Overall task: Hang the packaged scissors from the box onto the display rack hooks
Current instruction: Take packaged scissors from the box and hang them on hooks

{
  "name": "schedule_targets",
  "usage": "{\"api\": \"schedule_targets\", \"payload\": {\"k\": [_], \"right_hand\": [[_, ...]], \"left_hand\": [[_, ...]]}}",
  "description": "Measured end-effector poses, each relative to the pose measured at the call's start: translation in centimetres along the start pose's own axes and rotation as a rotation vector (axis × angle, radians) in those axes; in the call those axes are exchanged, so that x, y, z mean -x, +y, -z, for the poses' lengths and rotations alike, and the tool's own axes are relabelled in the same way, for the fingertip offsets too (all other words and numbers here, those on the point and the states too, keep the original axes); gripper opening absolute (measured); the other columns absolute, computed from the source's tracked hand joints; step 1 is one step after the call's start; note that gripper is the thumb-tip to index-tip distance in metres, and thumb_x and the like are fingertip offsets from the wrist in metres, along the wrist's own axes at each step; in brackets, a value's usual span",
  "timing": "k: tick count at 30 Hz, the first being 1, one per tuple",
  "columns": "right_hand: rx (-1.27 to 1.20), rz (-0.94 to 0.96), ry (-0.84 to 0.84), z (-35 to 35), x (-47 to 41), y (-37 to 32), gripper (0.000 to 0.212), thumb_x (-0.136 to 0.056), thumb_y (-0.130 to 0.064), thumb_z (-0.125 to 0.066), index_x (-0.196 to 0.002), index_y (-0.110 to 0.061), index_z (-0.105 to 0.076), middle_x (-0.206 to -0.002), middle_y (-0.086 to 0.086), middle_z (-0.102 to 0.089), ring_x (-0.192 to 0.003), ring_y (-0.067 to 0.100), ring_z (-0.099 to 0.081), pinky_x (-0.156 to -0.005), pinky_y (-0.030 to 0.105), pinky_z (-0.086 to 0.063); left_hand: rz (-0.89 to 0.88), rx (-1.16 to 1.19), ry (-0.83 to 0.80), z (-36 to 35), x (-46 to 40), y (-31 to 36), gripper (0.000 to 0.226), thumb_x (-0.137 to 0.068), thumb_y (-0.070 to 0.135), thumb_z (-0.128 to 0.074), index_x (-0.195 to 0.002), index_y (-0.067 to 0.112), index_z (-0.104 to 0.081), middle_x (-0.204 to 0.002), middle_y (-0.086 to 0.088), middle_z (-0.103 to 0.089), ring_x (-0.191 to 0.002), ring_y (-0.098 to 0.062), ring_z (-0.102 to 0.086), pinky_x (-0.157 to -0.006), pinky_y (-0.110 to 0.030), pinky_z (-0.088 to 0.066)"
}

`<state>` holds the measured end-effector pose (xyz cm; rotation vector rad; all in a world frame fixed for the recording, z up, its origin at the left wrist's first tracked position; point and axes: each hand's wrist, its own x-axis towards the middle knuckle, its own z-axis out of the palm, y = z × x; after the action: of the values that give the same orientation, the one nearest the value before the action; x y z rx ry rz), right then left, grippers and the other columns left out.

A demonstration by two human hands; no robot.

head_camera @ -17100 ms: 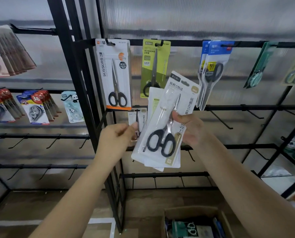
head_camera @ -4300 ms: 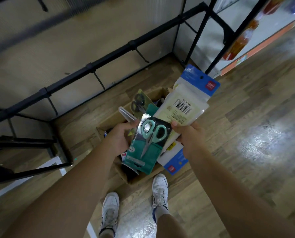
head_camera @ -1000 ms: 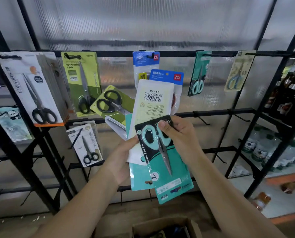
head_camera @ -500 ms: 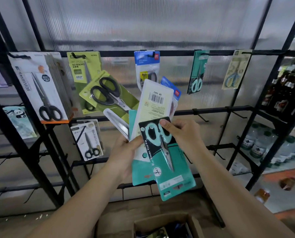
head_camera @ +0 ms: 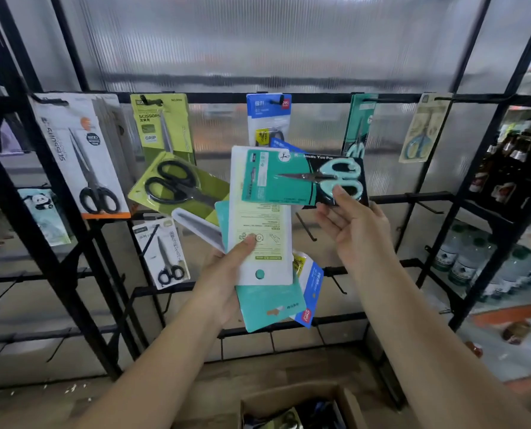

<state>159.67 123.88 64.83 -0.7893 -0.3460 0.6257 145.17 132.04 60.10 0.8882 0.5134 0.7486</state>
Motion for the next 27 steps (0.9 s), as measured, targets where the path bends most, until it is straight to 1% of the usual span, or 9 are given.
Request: {"api": "schedule_targets", "payload": {"k": [4,8,12,16,18,20,22,24,27], "right_hand": [[0.039,-0.055,0.015,1.2,0.4,1.3,0.024,-0.084,0.003,-0.061,-0.092,-0.011,-0.043,-0.089,0.02,-0.069,-0.069,0.028,-0.071,-0.07,0.041,-0.06],[0.249,-0.117,0.002,1.9,1.0,3.2,0.022,-0.08,0.0,-0.067,-0.092,-0.01,-0.052,-0.092,0.014,-0.072,-0.082,0.03,-0.07,-0.076,0.04,-0.057],[0.498,-0.046,-0.001,1.9,1.5,3.8,0.023,-0.074,0.005,-0.071,-0.087,-0.011,-0.061,-0.08,0.001,-0.071,-0.066,0.008,-0.066,-0.048,0.015,-0.046],[0.634,0.021,-0.151,2.8,1.9,3.1,0.04,-0.066,0.002,-0.077,-0.097,-0.017,-0.061,-0.085,-0.003,-0.072,-0.069,0.008,-0.065,-0.05,0.019,-0.045],[0.543,0.04,-0.193,3.7,1.9,3.0,0.044,-0.057,-0.001,-0.077,-0.096,-0.018,-0.064,-0.082,-0.004,-0.073,-0.068,0.009,-0.064,-0.052,0.021,-0.046],[0.313,-0.02,-0.218,4.5,1.5,3.1,0.038,-0.056,-0.007,-0.077,-0.09,-0.019,-0.07,-0.083,-0.004,-0.073,-0.07,0.011,-0.066,-0.056,0.025,-0.051],[0.089,-0.086,-0.234,5.1,0.7,3.0,0.045,-0.05,-0.016,-0.086,-0.092,-0.022,-0.073,-0.09,-0.001,-0.073,-0.076,0.015,-0.069,-0.06,0.027,-0.055],[-0.032,-0.133,-0.175,5.7,-0.3,2.3,0.054,-0.054,-0.018,-0.085,-0.104,-0.016,-0.067,-0.087,0.001,-0.072,-0.071,0.014,-0.068,-0.054,0.024,-0.055],[-0.067,-0.171,-0.091,6.3,-2.0,0.4,0.044,-0.063,-0.009,-0.066,-0.107,-0.011,-0.06,-0.077,0.0,-0.07,-0.061,0.009,-0.066,-0.042,0.018,-0.047]], "left_hand": [[-0.028,0.056,0.01,0.2,0.2,0.8,0.029,-0.089,0.014,-0.057,-0.117,0.007,-0.061,-0.101,-0.01,-0.072,-0.078,-0.022,-0.072,-0.068,-0.04,-0.059],[-0.052,0.08,0.02,0.4,0.2,1.4,0.039,-0.088,0.014,-0.057,-0.126,0.005,-0.056,-0.108,-0.012,-0.07,-0.081,-0.021,-0.072,-0.07,-0.039,-0.059],[-0.07,0.1,0.017,1.0,0.2,2.2,0.041,-0.089,0.012,-0.056,-0.13,0.003,-0.053,-0.111,-0.012,-0.068,-0.079,-0.021,-0.071,-0.068,-0.039,-0.06],[-0.059,0.102,-0.02,1.3,0.6,2.7,0.041,-0.091,0.011,-0.053,-0.13,0.001,-0.052,-0.11,-0.012,-0.068,-0.076,-0.02,-0.071,-0.06,-0.034,-0.059],[-0.045,0.085,-0.021,0.8,0.7,2.5,0.039,-0.091,0.012,-0.053,-0.129,0.002,-0.054,-0.11,-0.011,-0.069,-0.078,-0.02,-0.071,-0.063,-0.036,-0.06],[-0.022,0.079,-0.024,0.2,0.6,2.3,0.037,-0.09,0.014,-0.055,-0.126,0.004,-0.057,-0.108,-0.011,-0.07,-0.081,-0.022,-0.071,-0.067,-0.038,-0.06],[-0.01,0.084,-0.039,-0.5,0.3,1.9,0.04,-0.086,0.017,-0.058,-0.125,0.007,-0.058,-0.108,-0.011,-0.071,-0.087,-0.024,-0.071,-0.072,-0.041,-0.059],[-0.016,0.081,-0.038,-1.4,-0.1,1.5,0.048,-0.078,0.019,-0.062,-0.125,0.01,-0.058,-0.109,-0.009,-0.071,-0.092,-0.027,-0.07,-0.076,-0.044,-0.058],[-0.053,0.073,-0.013,-3.5,-0.7,0.5,0.04,-0.078,0.017,-0.062,-0.118,0.013,-0.06,-0.105,-0.008,-0.072,-0.091,-0.027,-0.071,-0.073,-0.043,-0.059]]}}
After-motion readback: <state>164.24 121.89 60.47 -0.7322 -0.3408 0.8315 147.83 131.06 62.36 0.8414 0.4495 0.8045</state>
